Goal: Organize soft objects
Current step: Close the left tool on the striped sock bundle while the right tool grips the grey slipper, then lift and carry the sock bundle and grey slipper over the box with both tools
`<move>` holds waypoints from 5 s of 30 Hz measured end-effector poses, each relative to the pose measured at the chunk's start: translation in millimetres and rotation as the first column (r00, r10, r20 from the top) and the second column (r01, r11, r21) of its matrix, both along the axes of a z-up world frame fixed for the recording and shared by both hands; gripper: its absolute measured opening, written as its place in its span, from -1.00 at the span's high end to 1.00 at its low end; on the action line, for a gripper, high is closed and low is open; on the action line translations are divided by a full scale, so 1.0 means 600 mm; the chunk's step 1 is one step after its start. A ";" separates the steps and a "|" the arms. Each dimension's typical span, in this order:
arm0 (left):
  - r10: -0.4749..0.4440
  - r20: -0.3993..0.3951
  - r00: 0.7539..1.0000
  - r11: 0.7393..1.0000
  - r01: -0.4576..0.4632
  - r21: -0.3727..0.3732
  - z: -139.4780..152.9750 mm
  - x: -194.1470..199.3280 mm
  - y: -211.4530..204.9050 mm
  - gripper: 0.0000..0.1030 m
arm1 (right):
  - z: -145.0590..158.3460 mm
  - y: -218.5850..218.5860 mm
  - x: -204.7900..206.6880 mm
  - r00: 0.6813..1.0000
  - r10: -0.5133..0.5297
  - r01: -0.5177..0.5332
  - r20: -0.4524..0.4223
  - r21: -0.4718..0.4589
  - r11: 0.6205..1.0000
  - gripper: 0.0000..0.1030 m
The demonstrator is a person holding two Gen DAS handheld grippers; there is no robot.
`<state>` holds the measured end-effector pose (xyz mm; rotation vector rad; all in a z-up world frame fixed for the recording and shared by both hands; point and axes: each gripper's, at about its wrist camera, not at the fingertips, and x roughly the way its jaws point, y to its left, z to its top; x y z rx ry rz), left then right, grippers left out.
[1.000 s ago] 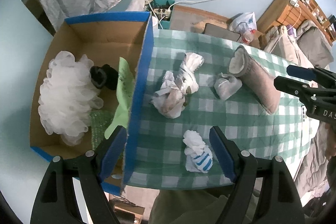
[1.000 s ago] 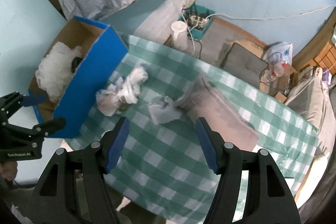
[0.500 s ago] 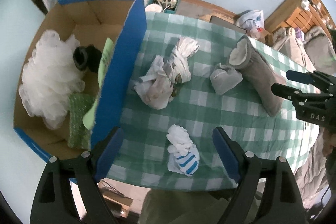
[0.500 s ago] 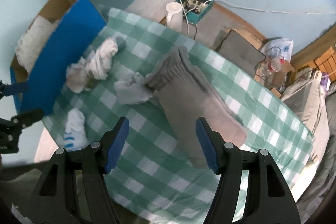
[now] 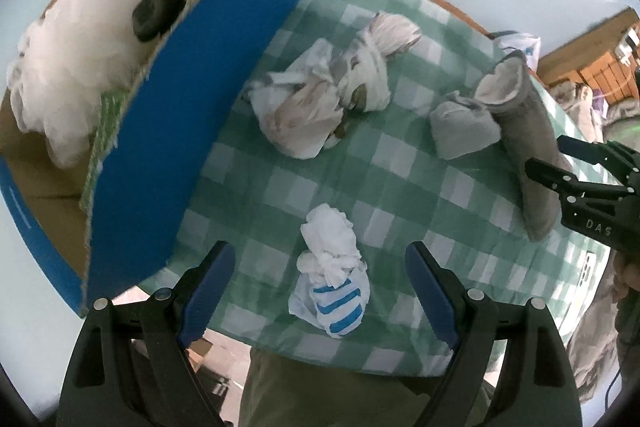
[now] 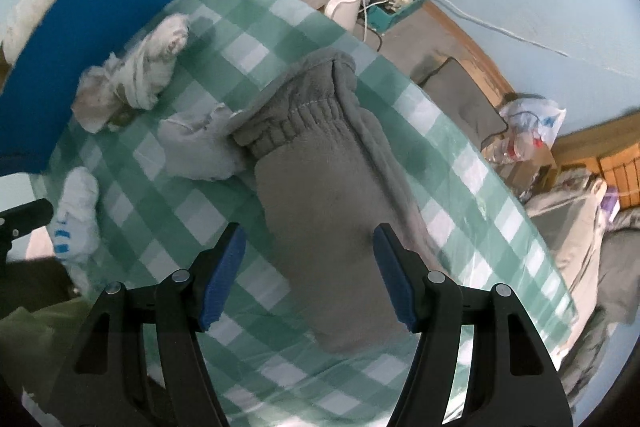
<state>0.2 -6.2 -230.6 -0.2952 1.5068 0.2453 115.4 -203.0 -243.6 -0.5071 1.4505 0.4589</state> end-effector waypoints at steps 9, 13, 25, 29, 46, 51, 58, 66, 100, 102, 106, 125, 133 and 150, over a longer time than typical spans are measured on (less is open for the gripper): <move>0.063 -0.039 0.997 0.998 -0.063 0.005 -0.048 -0.016 -0.003 -0.71 | -0.042 0.014 0.014 0.996 0.093 -0.092 0.002 -0.078 0.993 -0.28; 0.075 -0.061 0.995 0.997 -0.074 0.009 -0.076 -0.017 -0.002 -0.71 | -0.054 0.011 0.021 0.996 0.091 -0.091 -0.001 -0.086 0.992 -0.28; 0.033 -0.096 0.995 0.999 -0.031 0.023 -0.133 -0.029 -0.005 -0.53 | -0.064 0.009 0.029 0.999 0.052 -0.051 0.005 -0.067 0.996 -0.29; -0.005 -0.080 0.997 0.999 0.008 0.036 -0.134 -0.029 -0.017 -0.32 | -0.058 0.008 0.029 0.999 0.034 -0.032 0.023 -0.078 0.996 0.17; -0.118 0.004 0.993 0.990 0.118 0.072 -0.058 0.011 -0.073 0.17 | -0.005 -0.029 0.008 0.993 -0.111 0.107 0.047 0.067 0.992 0.68; -0.145 0.038 0.989 0.987 0.142 0.072 -0.025 0.017 -0.076 0.17 | 0.021 -0.033 -0.006 0.987 -0.155 0.149 0.042 0.124 0.981 0.69; -0.191 0.084 0.978 0.980 0.185 0.072 0.029 0.007 -0.047 0.17 | 0.059 -0.030 -0.026 0.977 -0.210 0.200 0.037 0.184 0.962 0.69; -0.235 0.128 0.964 0.972 0.229 0.056 0.092 0.004 -0.029 0.17 | 0.108 -0.020 -0.052 0.962 -0.270 0.252 0.038 0.253 0.934 0.68; -0.213 0.222 0.952 0.976 0.196 0.098 0.200 -0.011 0.109 0.17 | 0.223 0.126 -0.075 0.959 -0.280 0.234 0.044 0.432 0.871 0.68; -0.195 0.221 0.955 0.979 0.177 0.099 0.201 -0.013 0.125 0.17 | 0.226 0.143 -0.071 0.962 -0.271 0.225 0.044 0.441 0.869 0.68; -0.162 0.218 0.962 0.984 0.140 0.111 0.202 -0.017 0.159 0.17 | 0.232 0.178 -0.063 0.969 -0.243 0.196 0.047 0.451 0.870 0.68; -0.096 0.223 0.970 0.990 0.069 0.124 0.206 -0.007 0.287 0.17 | 0.231 0.332 -0.017 0.981 -0.191 0.153 0.027 0.495 0.856 0.68; -0.096 0.206 0.974 0.989 0.071 0.127 0.192 -0.003 0.326 0.17 | 0.218 0.397 0.001 0.981 -0.192 0.163 0.005 0.509 0.845 0.68; -0.105 0.195 0.975 0.991 0.085 0.108 0.165 0.006 0.373 0.17 | 0.166 0.481 0.026 0.979 -0.202 0.195 -0.038 0.485 0.852 0.68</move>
